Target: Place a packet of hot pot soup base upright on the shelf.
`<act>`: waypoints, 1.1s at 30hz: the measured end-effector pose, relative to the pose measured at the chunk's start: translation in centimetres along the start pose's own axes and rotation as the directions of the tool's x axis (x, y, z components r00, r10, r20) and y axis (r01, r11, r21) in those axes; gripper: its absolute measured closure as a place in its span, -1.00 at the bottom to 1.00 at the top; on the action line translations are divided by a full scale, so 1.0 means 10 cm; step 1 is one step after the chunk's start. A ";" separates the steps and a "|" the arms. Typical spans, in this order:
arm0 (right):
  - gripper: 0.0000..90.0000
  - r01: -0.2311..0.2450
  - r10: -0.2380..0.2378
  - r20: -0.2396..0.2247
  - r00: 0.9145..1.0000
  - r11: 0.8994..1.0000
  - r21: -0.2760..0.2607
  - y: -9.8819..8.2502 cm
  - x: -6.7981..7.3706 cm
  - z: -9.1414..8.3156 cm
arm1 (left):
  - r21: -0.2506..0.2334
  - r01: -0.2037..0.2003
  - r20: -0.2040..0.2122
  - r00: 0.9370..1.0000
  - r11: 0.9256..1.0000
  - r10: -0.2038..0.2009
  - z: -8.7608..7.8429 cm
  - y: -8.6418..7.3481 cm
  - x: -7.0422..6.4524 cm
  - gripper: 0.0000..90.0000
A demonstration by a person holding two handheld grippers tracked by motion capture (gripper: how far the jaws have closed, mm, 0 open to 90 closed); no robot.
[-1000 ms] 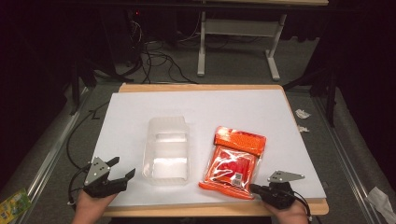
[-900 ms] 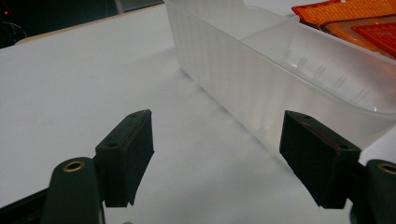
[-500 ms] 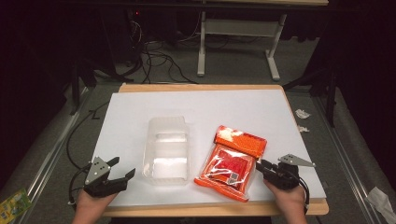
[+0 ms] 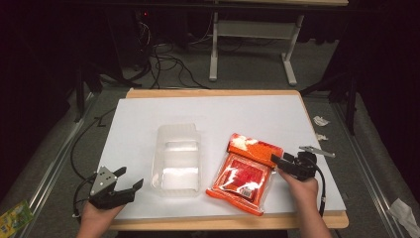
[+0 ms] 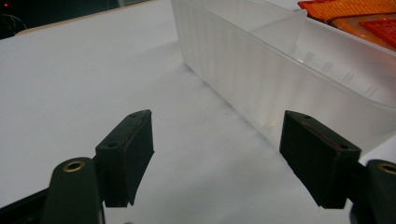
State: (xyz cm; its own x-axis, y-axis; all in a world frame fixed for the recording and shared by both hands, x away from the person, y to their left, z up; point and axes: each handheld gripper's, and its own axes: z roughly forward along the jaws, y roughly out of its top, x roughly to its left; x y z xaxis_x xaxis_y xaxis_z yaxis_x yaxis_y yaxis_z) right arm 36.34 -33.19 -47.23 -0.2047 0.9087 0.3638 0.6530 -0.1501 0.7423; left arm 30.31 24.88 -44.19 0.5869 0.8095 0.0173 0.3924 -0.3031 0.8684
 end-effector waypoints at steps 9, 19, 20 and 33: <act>-0.32 -0.126 0.127 -0.038 0.991 0.992 0.026 0.16 -0.18 0.25 | -0.001 0.007 -0.006 1.000 1.000 -0.007 -0.01 -0.02 0.01 -0.41; 0.14 -0.118 0.124 -0.118 0.985 0.991 0.063 0.17 -0.17 0.31 | 0.005 0.006 -0.005 1.000 1.000 -0.006 0.00 -0.02 0.00 -0.41; 0.21 -0.113 0.120 -0.126 0.985 0.992 0.058 0.16 -0.16 0.30 | 0.005 0.003 -0.005 1.000 1.000 -0.003 0.00 -0.02 0.00 -0.41; 1.00 0.019 -0.019 -0.087 0.996 1.000 -0.008 0.13 -0.02 0.17 | -0.001 0.005 -0.003 1.000 1.000 -0.005 -0.01 -0.02 0.01 -0.41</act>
State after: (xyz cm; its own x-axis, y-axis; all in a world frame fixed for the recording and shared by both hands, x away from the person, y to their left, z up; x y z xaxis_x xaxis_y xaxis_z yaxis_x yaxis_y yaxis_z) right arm 38.47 -32.90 -47.31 -0.2797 0.8743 0.3968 0.6431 -0.1363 0.7535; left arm 30.26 25.05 -44.29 0.5825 0.8127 0.0142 0.3949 -0.2982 0.8690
